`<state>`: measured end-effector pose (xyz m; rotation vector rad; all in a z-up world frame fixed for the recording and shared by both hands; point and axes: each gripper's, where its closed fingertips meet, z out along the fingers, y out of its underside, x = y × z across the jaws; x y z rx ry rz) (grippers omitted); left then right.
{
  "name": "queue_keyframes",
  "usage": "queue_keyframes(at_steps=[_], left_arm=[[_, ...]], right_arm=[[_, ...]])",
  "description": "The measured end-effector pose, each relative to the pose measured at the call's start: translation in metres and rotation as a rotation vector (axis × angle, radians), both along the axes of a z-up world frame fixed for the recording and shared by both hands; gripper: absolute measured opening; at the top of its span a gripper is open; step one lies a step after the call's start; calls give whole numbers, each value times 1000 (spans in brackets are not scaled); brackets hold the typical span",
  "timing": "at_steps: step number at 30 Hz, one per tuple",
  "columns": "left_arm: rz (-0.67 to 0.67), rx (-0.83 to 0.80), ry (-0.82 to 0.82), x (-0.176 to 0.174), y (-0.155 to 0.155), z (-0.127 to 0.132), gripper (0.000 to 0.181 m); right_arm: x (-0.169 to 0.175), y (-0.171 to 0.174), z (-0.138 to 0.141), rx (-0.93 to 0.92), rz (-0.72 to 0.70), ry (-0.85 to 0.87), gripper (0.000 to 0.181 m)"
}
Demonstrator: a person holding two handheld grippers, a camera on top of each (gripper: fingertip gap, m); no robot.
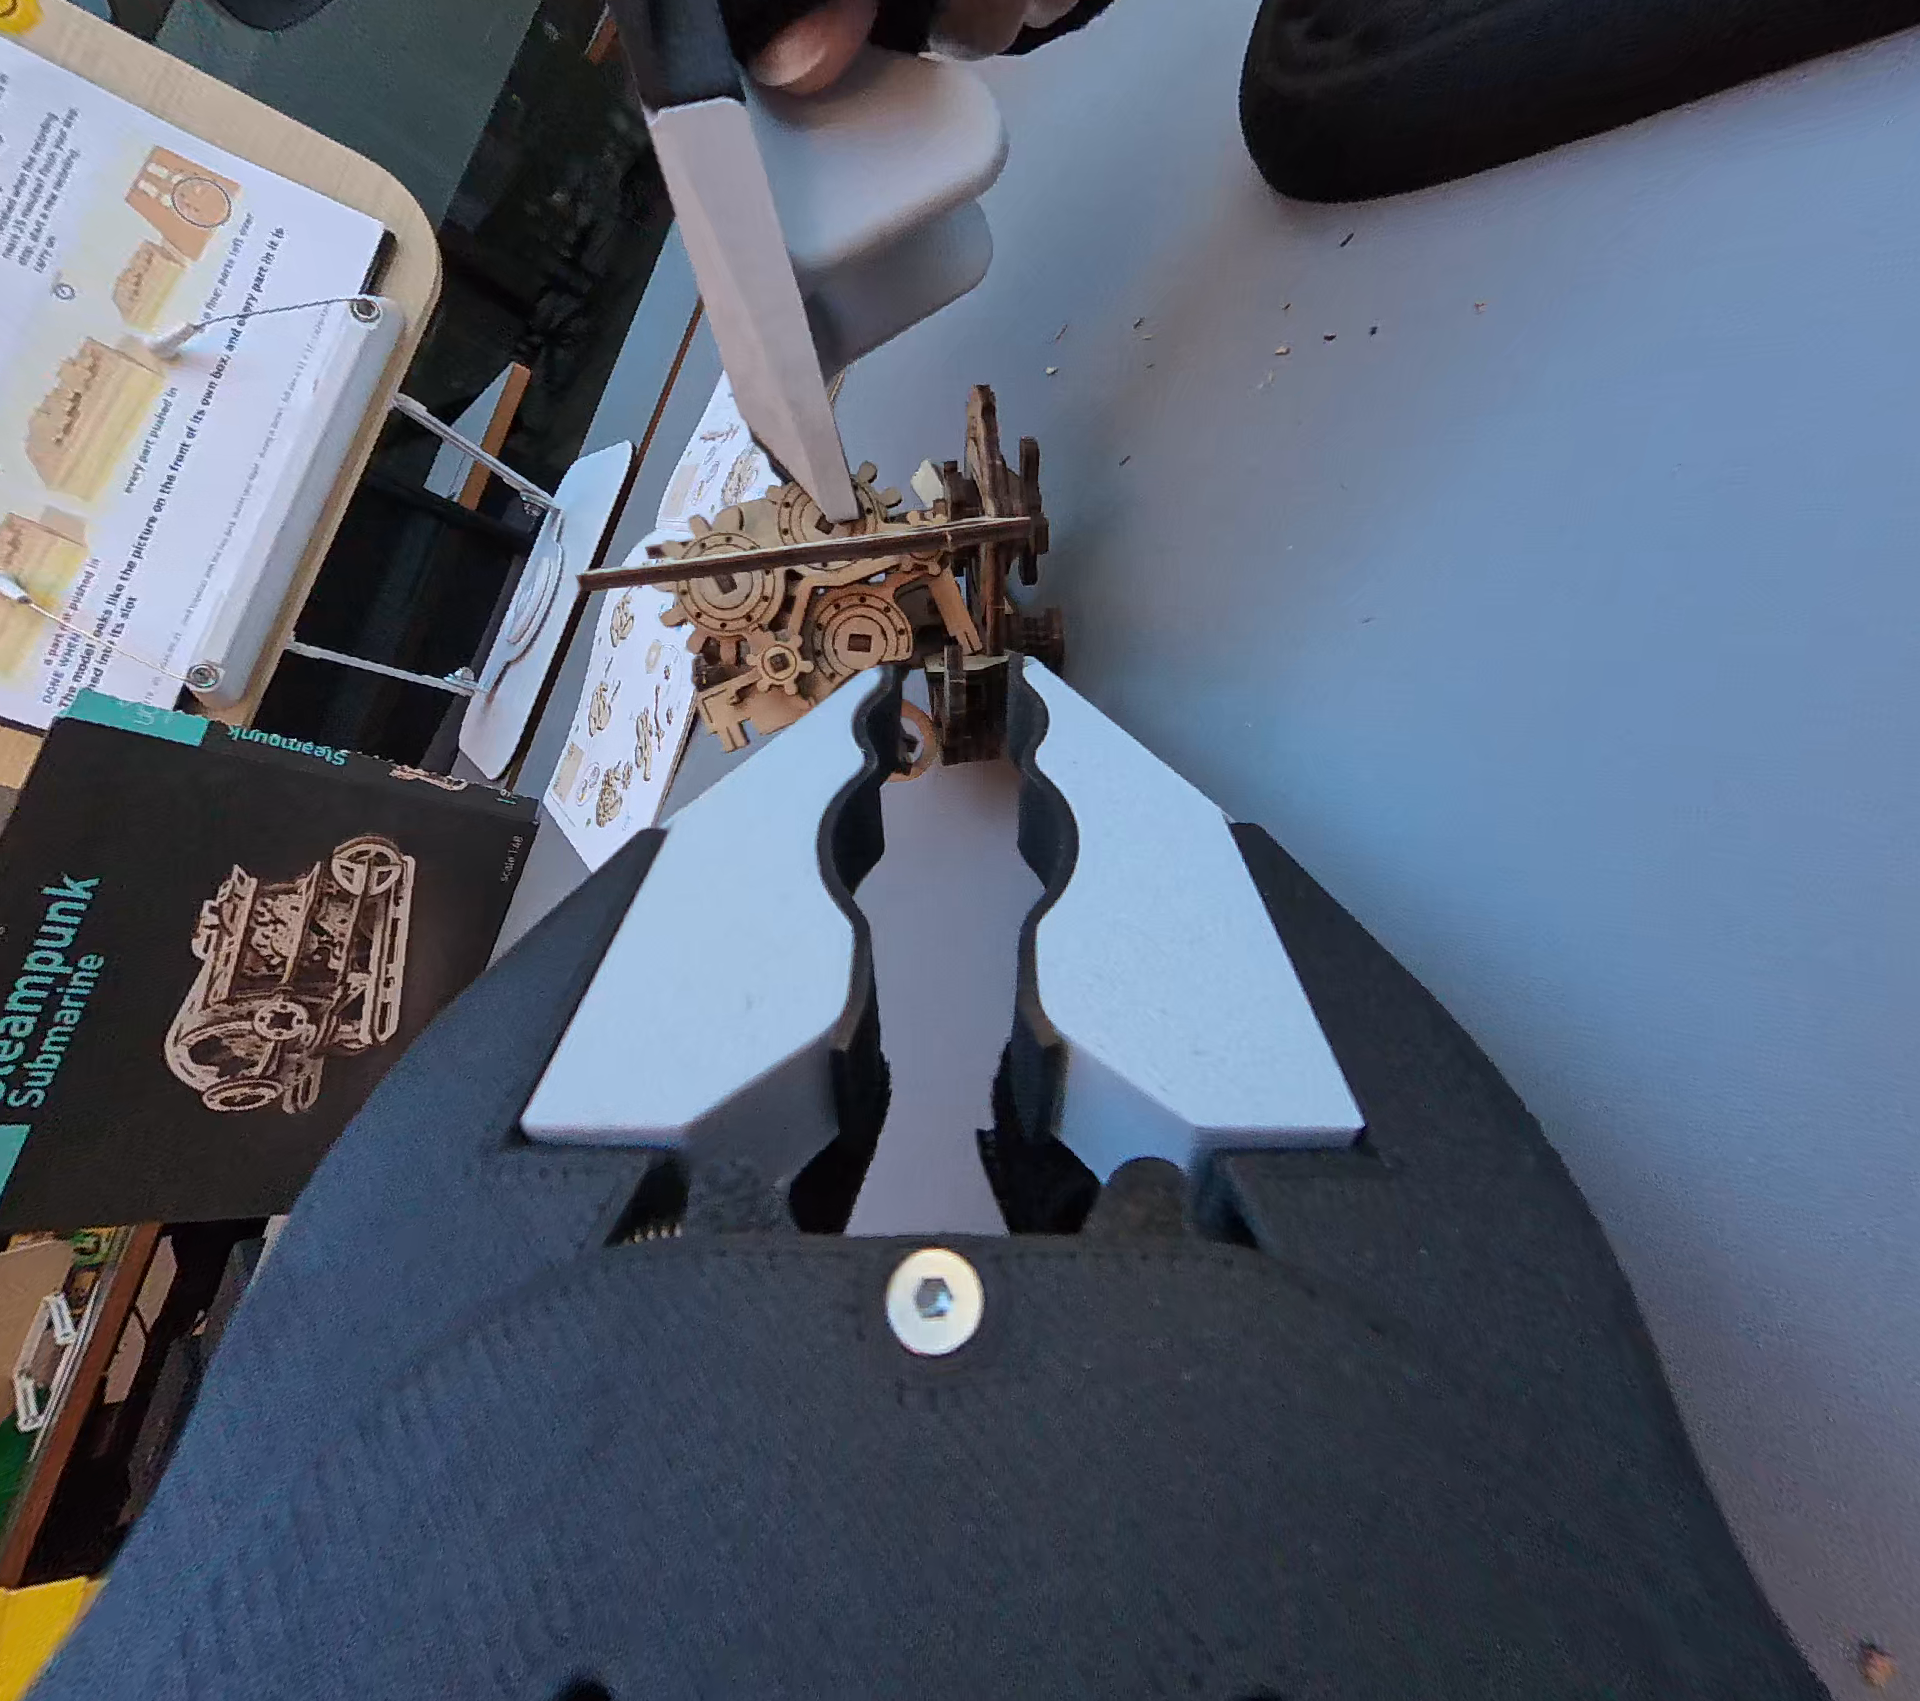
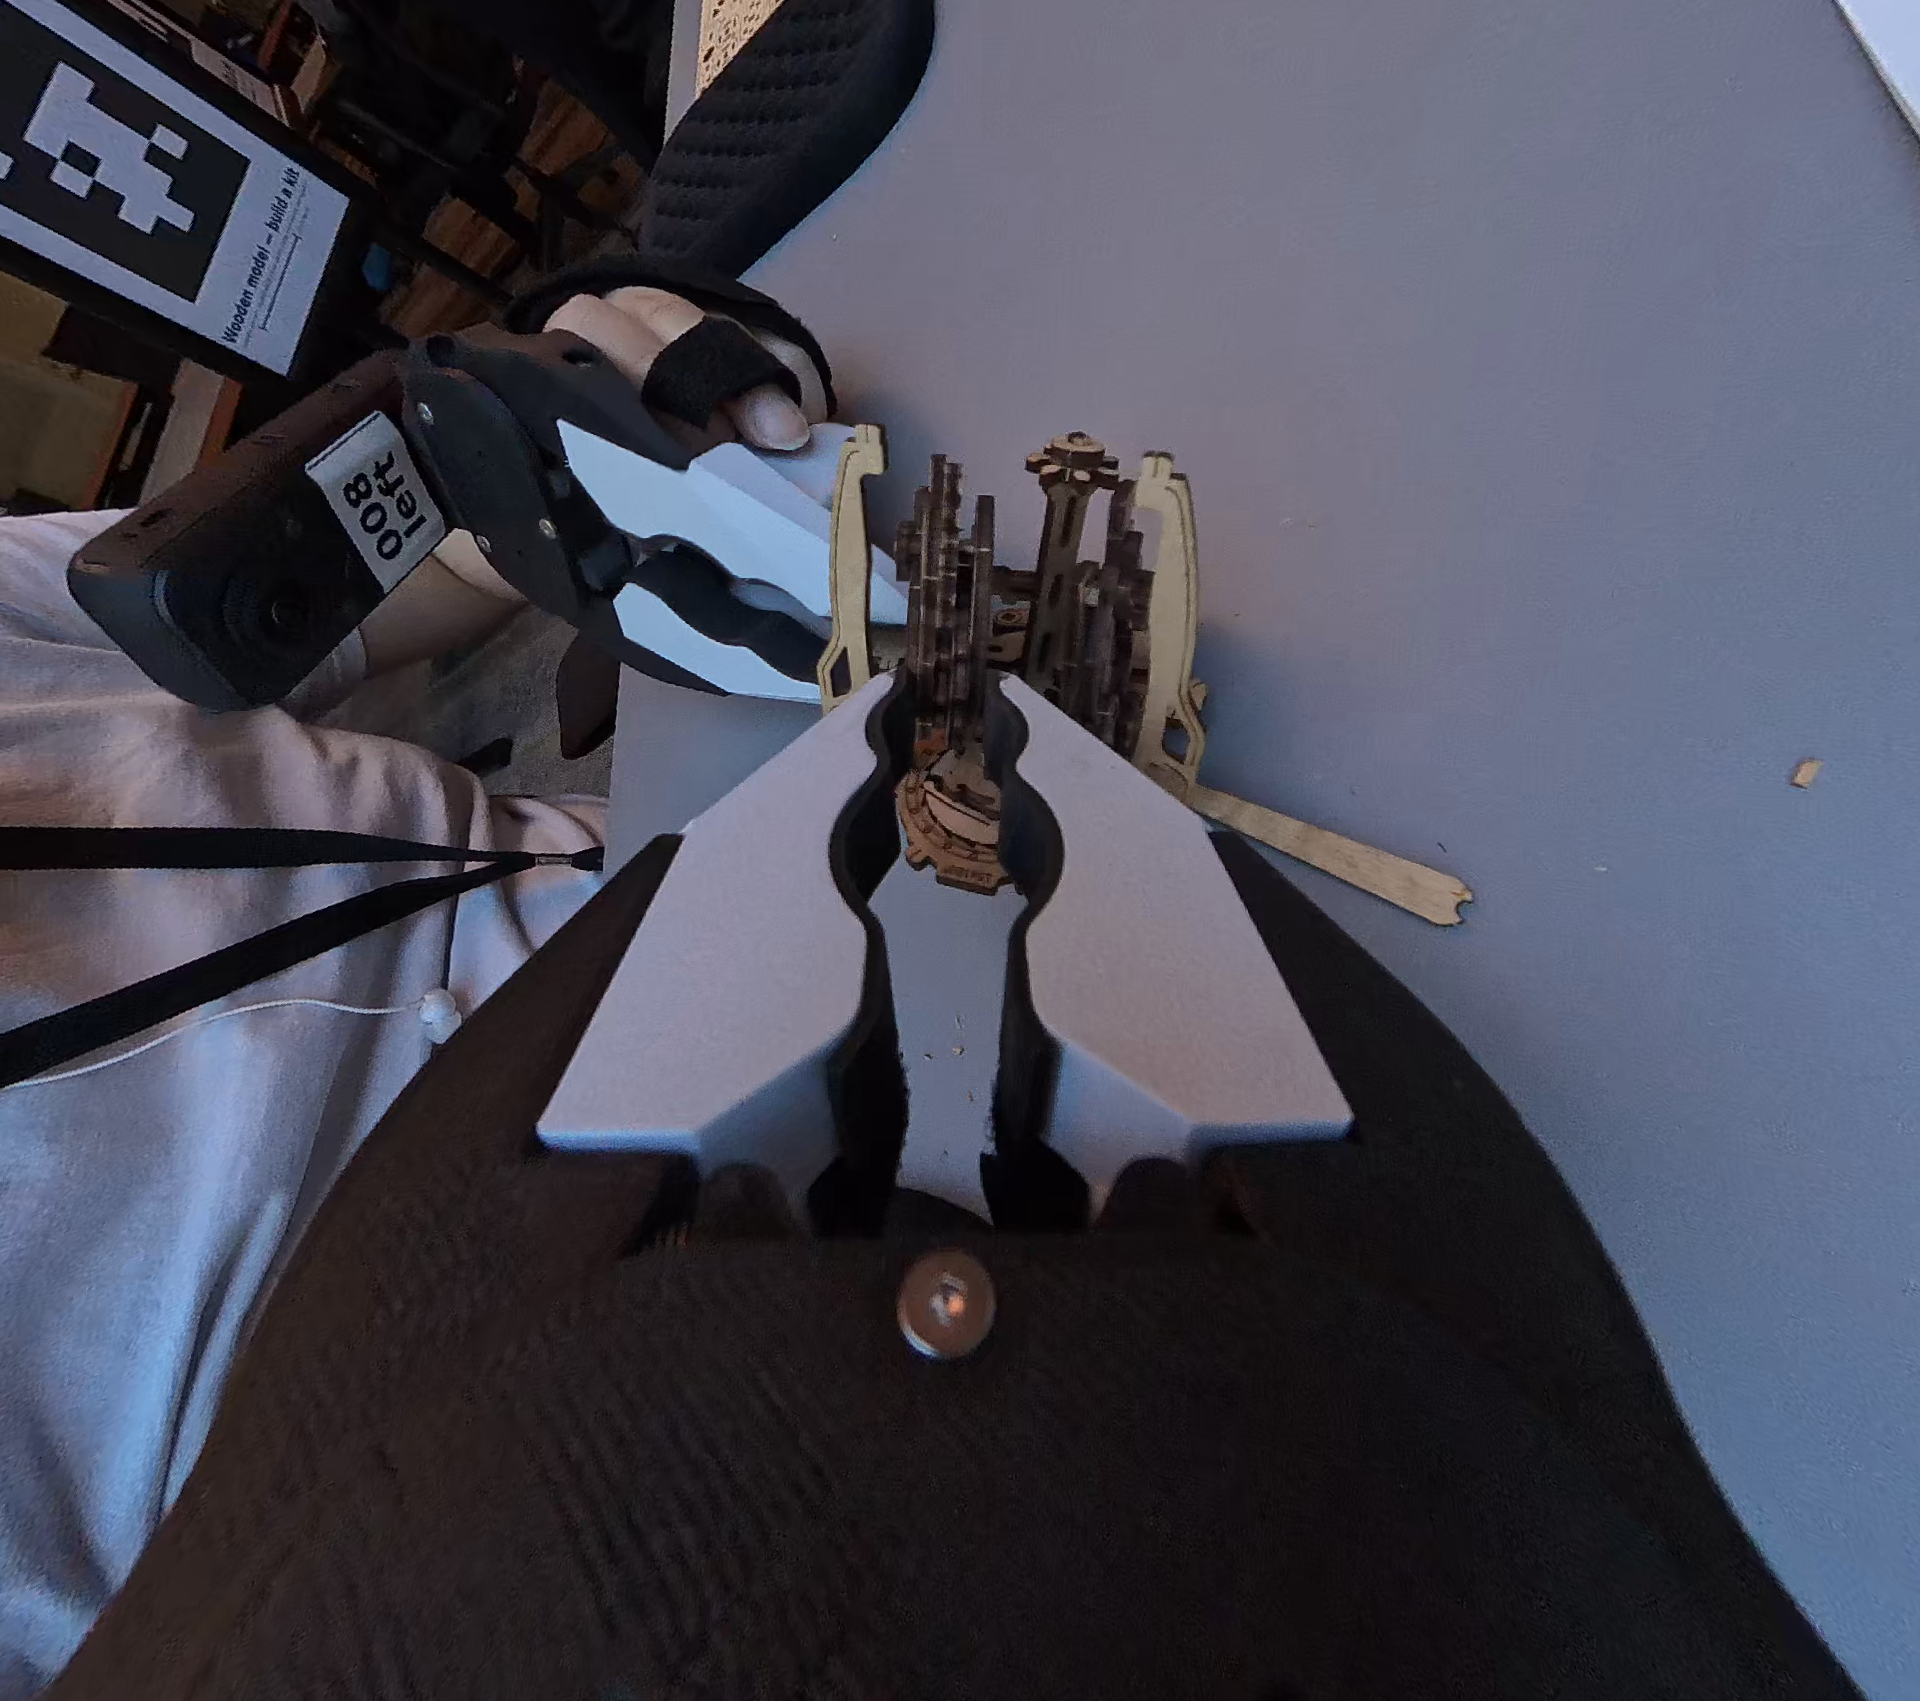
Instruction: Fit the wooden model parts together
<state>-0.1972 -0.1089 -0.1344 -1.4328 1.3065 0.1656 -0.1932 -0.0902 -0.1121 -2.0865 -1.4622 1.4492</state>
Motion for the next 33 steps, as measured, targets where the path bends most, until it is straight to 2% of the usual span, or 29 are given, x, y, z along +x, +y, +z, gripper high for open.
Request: queue_keyframes(at_steps=[6,10,33], left_arm=[[-9,-8,4,3,0,-3,27],[13,-2,0,2,3,-1,20],[71,59,67,3,16,-3,17]], right_arm=[[3,1,0,4,-35,25,10],[2,3,0,-1,-43,29,10],[4,13,2,15,-182,143,10]])
